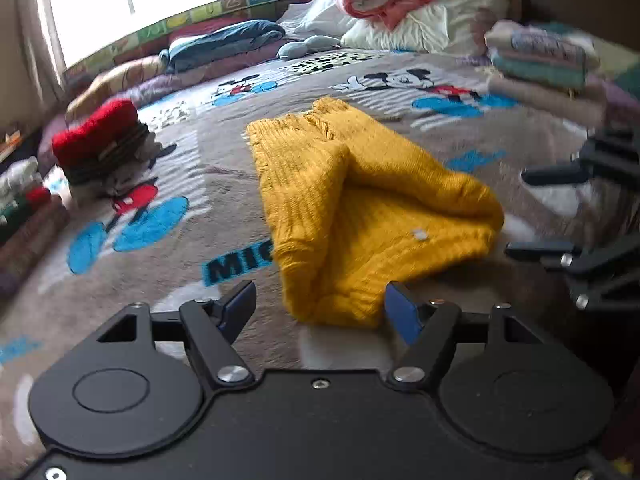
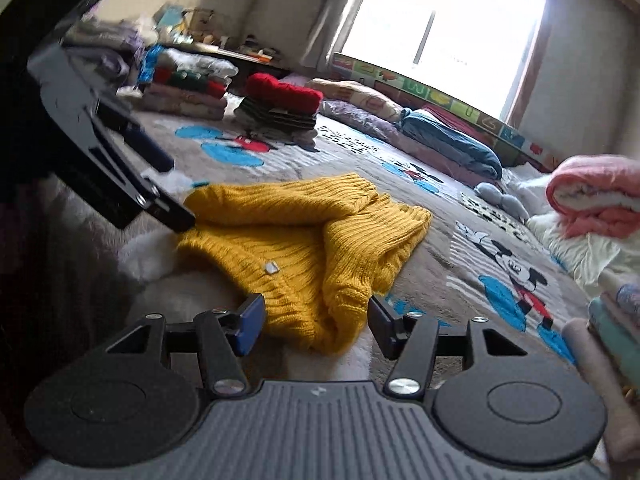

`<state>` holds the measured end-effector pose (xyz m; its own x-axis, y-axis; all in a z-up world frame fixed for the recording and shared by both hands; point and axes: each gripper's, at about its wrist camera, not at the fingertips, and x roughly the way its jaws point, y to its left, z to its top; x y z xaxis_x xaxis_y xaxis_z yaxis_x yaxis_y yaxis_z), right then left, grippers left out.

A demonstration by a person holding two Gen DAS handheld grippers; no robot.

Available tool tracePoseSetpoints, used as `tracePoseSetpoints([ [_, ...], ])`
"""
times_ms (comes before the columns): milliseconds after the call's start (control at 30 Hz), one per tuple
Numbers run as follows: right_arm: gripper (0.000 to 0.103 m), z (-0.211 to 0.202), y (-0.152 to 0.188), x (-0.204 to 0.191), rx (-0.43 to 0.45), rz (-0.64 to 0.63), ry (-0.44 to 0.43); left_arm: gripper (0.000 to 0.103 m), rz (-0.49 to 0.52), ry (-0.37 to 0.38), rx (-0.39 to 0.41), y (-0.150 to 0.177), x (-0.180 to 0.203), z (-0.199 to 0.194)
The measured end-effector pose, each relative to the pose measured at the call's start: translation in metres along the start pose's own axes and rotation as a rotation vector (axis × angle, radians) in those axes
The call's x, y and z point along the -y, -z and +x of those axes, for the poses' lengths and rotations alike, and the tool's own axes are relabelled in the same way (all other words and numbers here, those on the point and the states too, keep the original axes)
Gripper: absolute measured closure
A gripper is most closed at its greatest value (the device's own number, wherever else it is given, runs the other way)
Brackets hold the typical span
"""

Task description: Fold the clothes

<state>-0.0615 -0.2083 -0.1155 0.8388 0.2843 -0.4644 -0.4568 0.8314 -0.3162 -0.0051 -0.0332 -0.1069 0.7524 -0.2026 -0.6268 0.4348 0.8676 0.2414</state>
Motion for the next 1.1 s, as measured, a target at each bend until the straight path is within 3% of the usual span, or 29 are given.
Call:
tracePoseSetpoints([
  [367,0.046,0.022,0.014,-0.014,-0.125,-0.123,0.062,0.033,0.312,-0.082,0.007,0.031,0.021,0.018],
  [500,0.046,0.026,0.018,-0.014,-0.123,-0.118,0.050,0.033,0.421,-0.110,0.025,0.042,0.028,0.026],
  [633,0.046,0.032,0.021,-0.018,-0.116,-0.149,0.050,0.032,0.532,-0.190,0.077,0.050,0.031,0.034],
  [767,0.044,0.038,0.023,-0.018,-0.096,-0.206,0.096,0.033,0.562,-0.228,0.118,0.052,0.026,0.045],
  [1033,0.044,0.051,0.029,-0.017,-0.020,-0.221,0.122,0.037,0.506,-0.200,0.167,0.044,0.018,0.063],
  [1100,0.045,0.054,0.029,-0.015,-0.002,-0.213,0.123,0.048,0.460,-0.178,0.171,0.041,0.015,0.066],
])
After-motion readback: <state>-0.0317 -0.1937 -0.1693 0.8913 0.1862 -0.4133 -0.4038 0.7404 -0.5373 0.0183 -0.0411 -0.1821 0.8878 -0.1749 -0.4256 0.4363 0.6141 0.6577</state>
